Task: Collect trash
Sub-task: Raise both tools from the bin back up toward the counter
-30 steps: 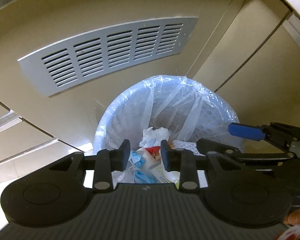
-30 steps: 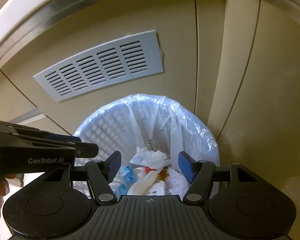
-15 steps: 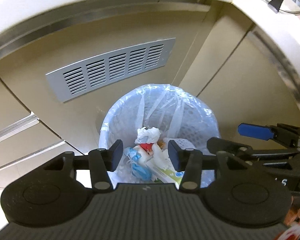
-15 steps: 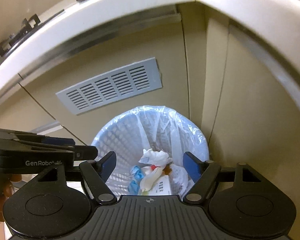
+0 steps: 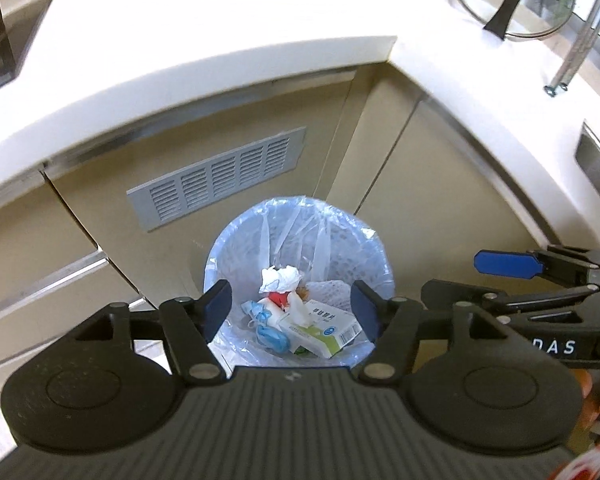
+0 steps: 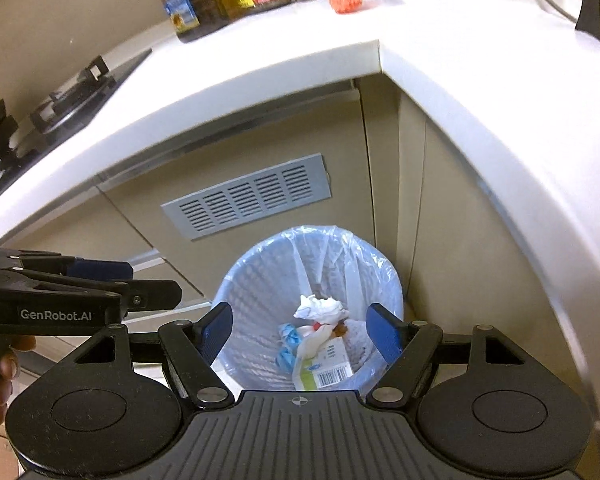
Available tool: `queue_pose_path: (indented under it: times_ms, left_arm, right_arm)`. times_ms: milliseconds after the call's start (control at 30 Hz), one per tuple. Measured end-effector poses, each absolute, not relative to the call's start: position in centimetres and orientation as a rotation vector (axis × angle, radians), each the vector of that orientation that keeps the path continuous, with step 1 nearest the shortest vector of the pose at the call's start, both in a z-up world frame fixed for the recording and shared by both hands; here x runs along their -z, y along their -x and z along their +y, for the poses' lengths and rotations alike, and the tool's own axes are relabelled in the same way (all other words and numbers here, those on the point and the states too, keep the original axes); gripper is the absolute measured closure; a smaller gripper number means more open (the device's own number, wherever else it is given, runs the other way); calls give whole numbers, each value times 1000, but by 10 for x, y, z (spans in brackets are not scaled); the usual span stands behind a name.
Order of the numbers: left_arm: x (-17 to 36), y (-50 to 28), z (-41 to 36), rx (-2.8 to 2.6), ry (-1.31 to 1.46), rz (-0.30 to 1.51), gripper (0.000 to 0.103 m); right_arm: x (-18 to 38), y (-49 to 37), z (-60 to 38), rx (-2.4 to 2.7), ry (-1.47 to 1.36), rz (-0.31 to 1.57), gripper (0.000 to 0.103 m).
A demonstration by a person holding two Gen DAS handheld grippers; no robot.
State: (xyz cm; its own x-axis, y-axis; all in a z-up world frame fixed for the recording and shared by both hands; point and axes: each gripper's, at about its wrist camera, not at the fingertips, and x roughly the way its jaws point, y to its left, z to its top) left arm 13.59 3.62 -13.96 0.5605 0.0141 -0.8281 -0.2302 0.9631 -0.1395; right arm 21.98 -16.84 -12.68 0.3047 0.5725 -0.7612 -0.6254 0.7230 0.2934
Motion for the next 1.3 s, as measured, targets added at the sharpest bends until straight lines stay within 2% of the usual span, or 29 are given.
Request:
queue_pose_path:
  times_ms: [100,200,533,633,700,800,933,1067,1300]
  left_arm:
    - [123,-130,27,-140,209,942,35]
    - [107,-124,21,-141,192,919,31]
    - [72,-120,14,-147,180,839,30]
    - [65,-125,15,-134,180,828,26]
    - [61,-130,14,-133,155,814,26]
    - [55,-139,16,-133,131,792,25]
    - [50,-157,25,-149,109,753,19]
    - [47,-185,45,-130,111,768,19]
    - [40,-245,81,-79,99,773,19]
  right_arm:
    - [113,-215,-175,-817,50,965,28]
    - [100,-212,-180,-808,42,943,21]
    - [65,-218,-205,-784,-28,878,20]
    - [61,-227,-212,-780,-67,876,18]
    - [60,-236,-215,-764,-100,891,8]
    - [56,-250,-219,-724,-136,882,3]
    - [50,-271,-221,-667,-184,865,1]
    - [49,-293,-218,-622,-249,855,1]
    - [45,-333,-188,-537,-188,820,1]
